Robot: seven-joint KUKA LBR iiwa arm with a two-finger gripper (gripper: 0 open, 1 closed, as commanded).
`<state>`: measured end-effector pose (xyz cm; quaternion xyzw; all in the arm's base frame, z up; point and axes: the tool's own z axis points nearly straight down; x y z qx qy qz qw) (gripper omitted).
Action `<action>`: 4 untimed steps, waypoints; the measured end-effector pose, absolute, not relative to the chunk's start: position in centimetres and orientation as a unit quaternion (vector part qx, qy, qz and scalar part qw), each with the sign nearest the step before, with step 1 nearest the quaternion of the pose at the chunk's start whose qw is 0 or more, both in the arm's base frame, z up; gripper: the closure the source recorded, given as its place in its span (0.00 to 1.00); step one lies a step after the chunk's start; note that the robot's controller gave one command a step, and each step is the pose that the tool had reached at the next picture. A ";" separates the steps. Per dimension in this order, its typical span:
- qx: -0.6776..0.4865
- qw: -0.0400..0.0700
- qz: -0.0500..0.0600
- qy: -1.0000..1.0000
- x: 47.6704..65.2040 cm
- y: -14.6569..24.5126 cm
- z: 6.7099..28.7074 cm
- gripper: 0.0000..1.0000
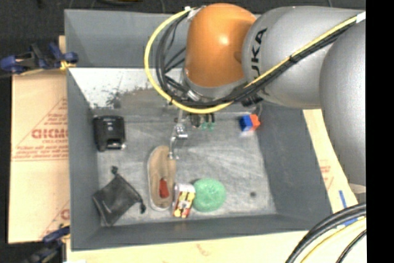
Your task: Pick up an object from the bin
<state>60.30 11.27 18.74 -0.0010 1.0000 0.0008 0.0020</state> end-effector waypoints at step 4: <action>-0.414 0.002 -0.001 0.910 60.6 13.0 9.0 0.00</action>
Offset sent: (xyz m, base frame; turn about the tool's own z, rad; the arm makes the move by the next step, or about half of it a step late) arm -0.0014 0.0084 -0.0453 -0.6352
